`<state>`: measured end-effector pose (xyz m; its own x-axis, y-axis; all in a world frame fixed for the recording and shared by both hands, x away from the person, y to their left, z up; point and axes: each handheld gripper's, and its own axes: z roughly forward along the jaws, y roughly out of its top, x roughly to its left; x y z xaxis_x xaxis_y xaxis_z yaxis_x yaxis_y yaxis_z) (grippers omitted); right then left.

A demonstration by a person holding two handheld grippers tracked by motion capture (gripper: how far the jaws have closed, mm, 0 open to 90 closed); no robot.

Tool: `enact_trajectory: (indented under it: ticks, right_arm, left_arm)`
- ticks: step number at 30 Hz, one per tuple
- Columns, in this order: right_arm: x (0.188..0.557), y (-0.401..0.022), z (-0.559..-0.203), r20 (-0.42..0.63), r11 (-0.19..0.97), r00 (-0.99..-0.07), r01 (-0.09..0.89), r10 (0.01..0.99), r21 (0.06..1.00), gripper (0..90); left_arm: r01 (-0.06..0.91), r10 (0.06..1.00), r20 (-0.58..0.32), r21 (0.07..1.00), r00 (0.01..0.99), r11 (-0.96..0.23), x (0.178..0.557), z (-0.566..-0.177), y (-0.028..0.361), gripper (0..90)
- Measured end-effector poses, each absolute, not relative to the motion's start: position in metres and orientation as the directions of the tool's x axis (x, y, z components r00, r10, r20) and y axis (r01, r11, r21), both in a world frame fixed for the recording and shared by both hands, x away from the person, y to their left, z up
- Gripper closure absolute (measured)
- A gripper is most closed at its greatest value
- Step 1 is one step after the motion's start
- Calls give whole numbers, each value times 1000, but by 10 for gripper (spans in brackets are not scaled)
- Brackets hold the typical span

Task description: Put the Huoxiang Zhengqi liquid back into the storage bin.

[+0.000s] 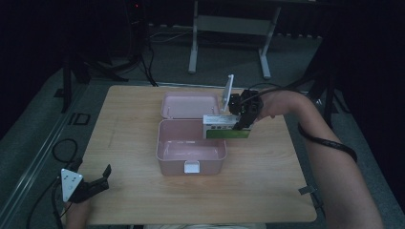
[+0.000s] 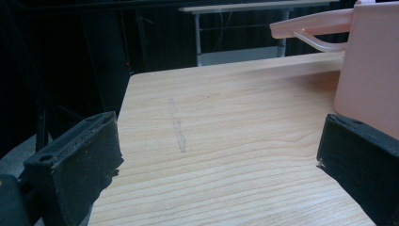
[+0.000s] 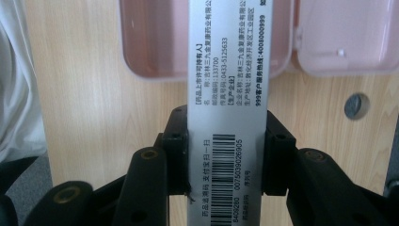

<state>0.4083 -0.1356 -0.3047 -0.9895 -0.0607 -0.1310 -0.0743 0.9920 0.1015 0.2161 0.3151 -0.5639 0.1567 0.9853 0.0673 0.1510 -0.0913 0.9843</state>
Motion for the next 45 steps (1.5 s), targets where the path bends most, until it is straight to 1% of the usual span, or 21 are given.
enact_trajectory:
  ticks: [10, 17, 24, 32, 34, 42, 45]
  right_arm:
    - [401, -100, -305, -130, 986, -986, -119, -103, 119, 621]
    - [398, -82, -311, -123, 984, -986, -124, -109, 125, 621]
    - [396, -64, -328, -107, 985, -985, -142, -132, 101, 621]
    - [399, -59, -350, -80, 984, -990, -128, -119, 120, 621]
    - [401, -58, -364, -66, 985, -991, -124, -116, 123, 621]
    - [406, -52, -396, -38, 990, -994, -102, -99, 97, 621]
    - [407, -51, -401, -31, 990, -995, -99, -97, 97, 621]
  left_arm:
    - [151, 985, 68, 984, 158, -92, 216, -564, 315, 3]
    - [150, 985, 68, 984, 158, -92, 216, -564, 315, 3]
    - [149, 985, 68, 984, 159, -92, 216, -564, 315, 3]
    - [151, 985, 68, 984, 160, -92, 216, -564, 315, 3]
    - [151, 985, 68, 984, 159, -92, 216, -564, 315, 3]
    - [152, 985, 69, 984, 160, -93, 216, -564, 315, 3]
    - [151, 985, 69, 984, 161, -94, 216, -564, 315, 3]
